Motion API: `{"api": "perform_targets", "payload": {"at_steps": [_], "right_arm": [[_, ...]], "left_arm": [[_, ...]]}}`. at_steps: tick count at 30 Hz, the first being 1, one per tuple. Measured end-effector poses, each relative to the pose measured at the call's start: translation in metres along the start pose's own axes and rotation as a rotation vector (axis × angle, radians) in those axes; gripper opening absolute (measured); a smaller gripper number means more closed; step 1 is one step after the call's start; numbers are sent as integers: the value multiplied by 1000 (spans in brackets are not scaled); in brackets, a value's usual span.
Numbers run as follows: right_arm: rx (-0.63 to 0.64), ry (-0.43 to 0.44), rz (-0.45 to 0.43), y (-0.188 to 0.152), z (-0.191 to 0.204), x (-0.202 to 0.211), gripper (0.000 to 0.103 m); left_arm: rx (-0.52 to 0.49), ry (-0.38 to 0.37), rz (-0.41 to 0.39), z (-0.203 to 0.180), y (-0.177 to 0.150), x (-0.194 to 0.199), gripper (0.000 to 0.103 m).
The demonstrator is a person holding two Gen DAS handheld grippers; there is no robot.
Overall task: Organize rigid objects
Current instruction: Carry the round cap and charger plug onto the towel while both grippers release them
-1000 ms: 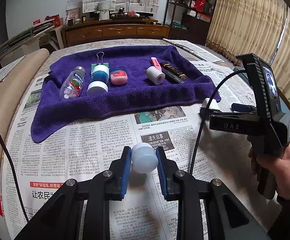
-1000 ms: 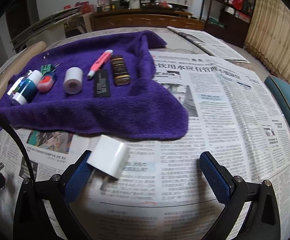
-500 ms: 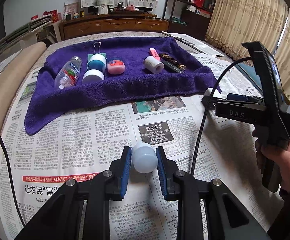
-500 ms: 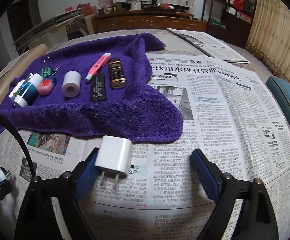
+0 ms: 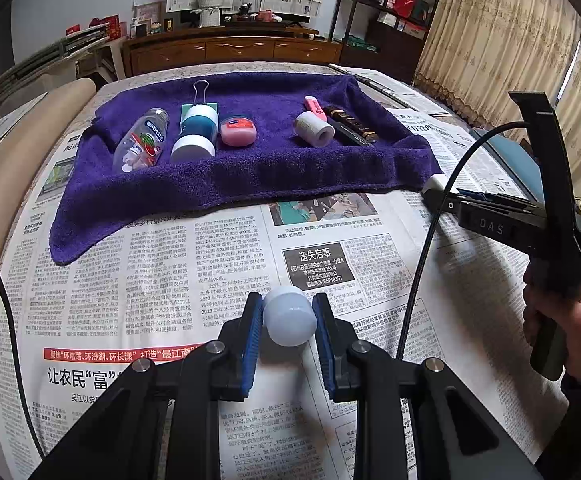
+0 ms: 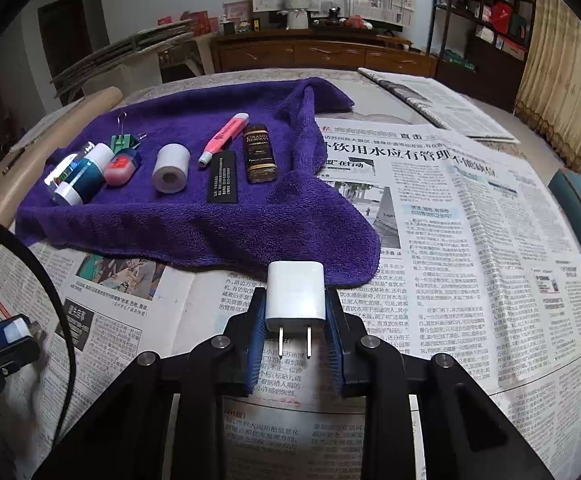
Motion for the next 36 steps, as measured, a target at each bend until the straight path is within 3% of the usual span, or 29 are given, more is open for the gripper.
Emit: {"api": "perform_targets", "payload": {"at_steps": [13, 28, 36], "right_arm": [[-7, 17, 7, -7, -6, 5, 27], [-26, 67, -27, -13, -10, 32, 27], [-20, 105, -61, -1, -3, 47, 27]], "left_arm": [[66, -25, -1, 15, 6, -2, 24], [41, -14, -35, 8, 14, 7, 24], [43, -30, -73, -1, 38, 21, 24]]}}
Point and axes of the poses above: each gripper's, at about its wrist camera, not at the fingertips, and x roughly against the way its jaws point, z to its left, y to its top, the point moved 8 cm from there along -x, roughly the way its jaws point, and after that the axes turned 14 degrees about x, right-handed, at the moved point
